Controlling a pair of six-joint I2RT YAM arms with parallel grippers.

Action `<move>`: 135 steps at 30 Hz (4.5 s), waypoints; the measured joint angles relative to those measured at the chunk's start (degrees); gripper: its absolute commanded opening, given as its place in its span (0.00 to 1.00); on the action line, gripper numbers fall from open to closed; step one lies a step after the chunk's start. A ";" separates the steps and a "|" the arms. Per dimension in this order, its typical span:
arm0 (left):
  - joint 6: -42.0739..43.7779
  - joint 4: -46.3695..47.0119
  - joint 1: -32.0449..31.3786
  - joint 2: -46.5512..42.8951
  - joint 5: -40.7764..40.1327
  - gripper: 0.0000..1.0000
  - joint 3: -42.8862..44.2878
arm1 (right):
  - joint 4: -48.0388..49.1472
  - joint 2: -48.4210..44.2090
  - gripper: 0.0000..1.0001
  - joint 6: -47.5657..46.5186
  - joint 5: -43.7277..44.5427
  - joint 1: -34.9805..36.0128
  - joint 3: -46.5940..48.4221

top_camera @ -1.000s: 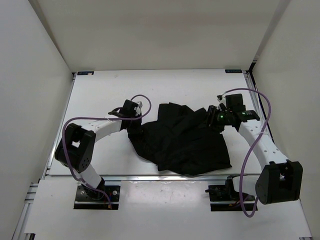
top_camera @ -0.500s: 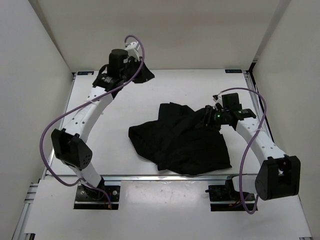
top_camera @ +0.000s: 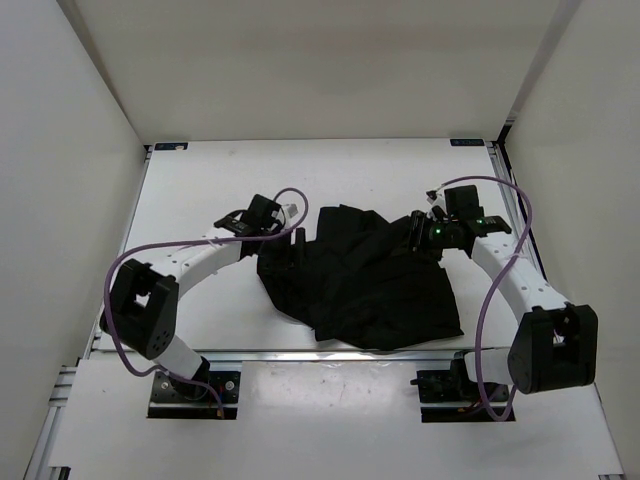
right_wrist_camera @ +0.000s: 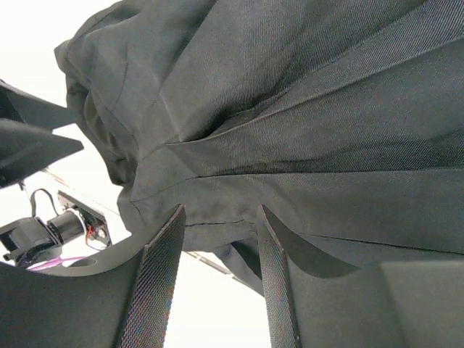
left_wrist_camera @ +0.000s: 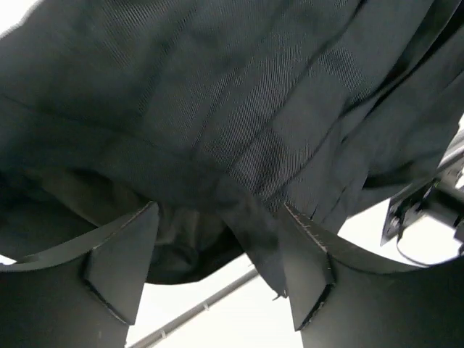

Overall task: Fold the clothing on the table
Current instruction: Flatten the skirt out

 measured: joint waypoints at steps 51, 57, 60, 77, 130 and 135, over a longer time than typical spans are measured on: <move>-13.16 12.28 -3.21 -13.16 18.16 0.35 -2.99 | -2.67 2.10 0.49 -2.82 -1.46 0.52 1.01; -14.80 10.86 -0.55 -13.55 23.47 0.44 -6.47 | -1.75 4.00 0.49 -2.82 -1.95 1.29 1.01; -14.12 11.13 3.69 -15.39 23.87 0.43 -4.83 | -1.64 5.75 0.49 -2.78 -2.32 3.08 1.01; -3.10 -0.20 11.10 -7.28 0.90 0.29 -13.03 | 2.40 18.21 0.42 -5.46 -7.50 12.11 -2.32; -2.19 1.01 17.64 -16.33 2.23 0.33 -20.63 | 24.72 4.09 0.00 -1.46 -19.96 14.03 19.67; -2.23 1.14 17.51 -16.04 2.25 0.33 -20.63 | 26.58 -5.29 0.01 0.57 -20.85 1.22 9.18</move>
